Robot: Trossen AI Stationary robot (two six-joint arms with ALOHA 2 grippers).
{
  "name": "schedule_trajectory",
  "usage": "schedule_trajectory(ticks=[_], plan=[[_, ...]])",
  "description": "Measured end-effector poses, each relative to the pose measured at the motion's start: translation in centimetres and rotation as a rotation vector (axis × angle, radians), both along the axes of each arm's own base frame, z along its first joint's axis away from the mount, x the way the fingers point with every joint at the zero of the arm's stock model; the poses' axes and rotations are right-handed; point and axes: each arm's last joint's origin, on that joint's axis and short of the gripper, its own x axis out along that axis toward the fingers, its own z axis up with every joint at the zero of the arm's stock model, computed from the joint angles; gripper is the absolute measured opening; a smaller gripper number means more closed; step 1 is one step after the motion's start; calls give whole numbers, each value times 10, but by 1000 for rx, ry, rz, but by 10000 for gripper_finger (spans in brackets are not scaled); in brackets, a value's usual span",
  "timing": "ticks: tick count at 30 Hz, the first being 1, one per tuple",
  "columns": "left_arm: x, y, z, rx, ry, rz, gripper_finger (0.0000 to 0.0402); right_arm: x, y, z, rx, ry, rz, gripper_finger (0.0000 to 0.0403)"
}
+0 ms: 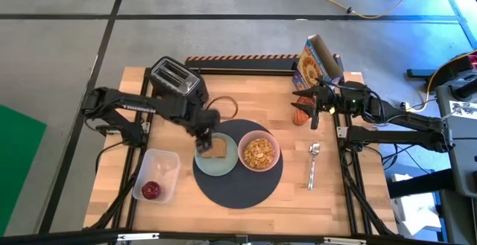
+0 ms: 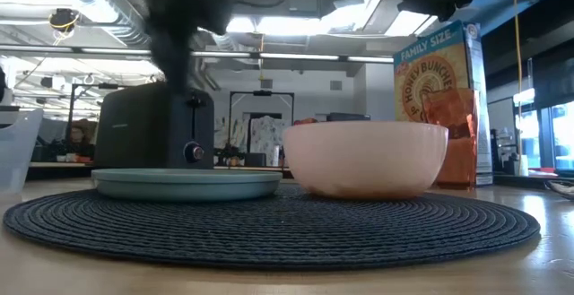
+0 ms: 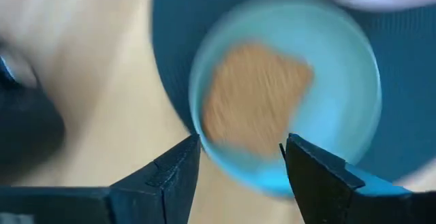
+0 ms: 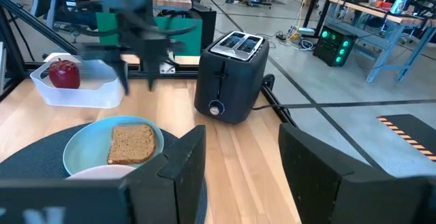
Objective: Arrange a breakfast setting
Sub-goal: Put the apple on the blue plate
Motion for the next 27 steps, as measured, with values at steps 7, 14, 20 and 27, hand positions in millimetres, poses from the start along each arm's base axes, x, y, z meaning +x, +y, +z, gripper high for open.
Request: schedule_trajectory(ticks=[7,14,20,27], plan=[[-32,-57,19,-126,290,42,210,1,0,4,-19,-38,2,174],[-52,-98,22,-151,389,228,232,1,0,8,-41,-78,3,174],[-77,-138,13,-160,479,395,234,1,0,13,-91,-116,7,174],[-101,-184,12,-226,450,481,211,1,0,16,-111,-144,8,174]])
